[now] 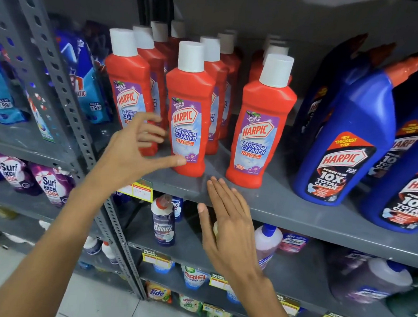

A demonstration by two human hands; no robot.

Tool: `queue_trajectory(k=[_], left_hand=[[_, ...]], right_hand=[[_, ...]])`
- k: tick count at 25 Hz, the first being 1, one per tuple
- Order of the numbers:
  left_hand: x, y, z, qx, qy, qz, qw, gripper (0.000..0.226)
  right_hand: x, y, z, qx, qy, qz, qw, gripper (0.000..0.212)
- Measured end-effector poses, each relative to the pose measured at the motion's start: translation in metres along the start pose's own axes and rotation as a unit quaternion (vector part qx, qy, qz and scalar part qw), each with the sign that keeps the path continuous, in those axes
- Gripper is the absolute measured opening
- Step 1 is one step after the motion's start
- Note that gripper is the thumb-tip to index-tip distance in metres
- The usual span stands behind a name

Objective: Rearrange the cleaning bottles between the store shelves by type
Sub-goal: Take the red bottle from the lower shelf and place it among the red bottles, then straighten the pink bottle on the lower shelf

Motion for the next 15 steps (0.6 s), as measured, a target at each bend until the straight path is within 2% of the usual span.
queue_trajectory(k=[2,3,4,5,7,9,12,15], left_hand=[[-0.055,0.011,0.011,-0.003,0.005,-0.173,0.985,0.054],[-0.084,0.025,0.016,-0.010,0.006,-0.227,0.974,0.040],[-0.111,0.045,0.021,-0.016,-0.002,-0.238,0.971,0.034],[-0.136,0.072,0.026,-0.028,-0.025,-0.209,0.977,0.033],[-0.175,0.132,0.030,-0.065,-0.102,-0.104,0.987,0.035],[-0.196,0.186,0.026,-0.082,-0.158,-0.035,0.983,0.036],[-0.204,0.253,0.008,-0.084,-0.171,0.040,0.981,0.045],[-0.196,0.303,-0.011,-0.087,-0.187,0.097,0.974,0.069]], right_hand=[[-0.032,-0.015,-0.017,0.090,-0.022,-0.029,0.995,0.051],[-0.052,-0.025,-0.029,0.108,-0.030,-0.049,0.993,0.051],[-0.072,-0.036,-0.041,0.107,-0.027,-0.063,0.992,0.051],[-0.090,-0.046,-0.055,0.099,-0.012,-0.071,0.992,0.050],[-0.117,-0.062,-0.086,0.075,0.025,-0.084,0.993,0.044],[-0.136,-0.072,-0.117,0.058,0.053,-0.079,0.994,0.042],[-0.165,-0.084,-0.165,0.050,0.107,-0.045,0.992,0.044],[-0.202,-0.088,-0.218,0.044,0.200,0.000,0.979,0.051]])
Point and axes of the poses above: each hand's wrist, its own x-axis towards the middle knuckle, its own y-axis out of the palm, z = x × y, the point moved 2 cm from there along x, towards the middle knuckle, and after that the axes turned 8 degrees about x, right-handed, at the moved point
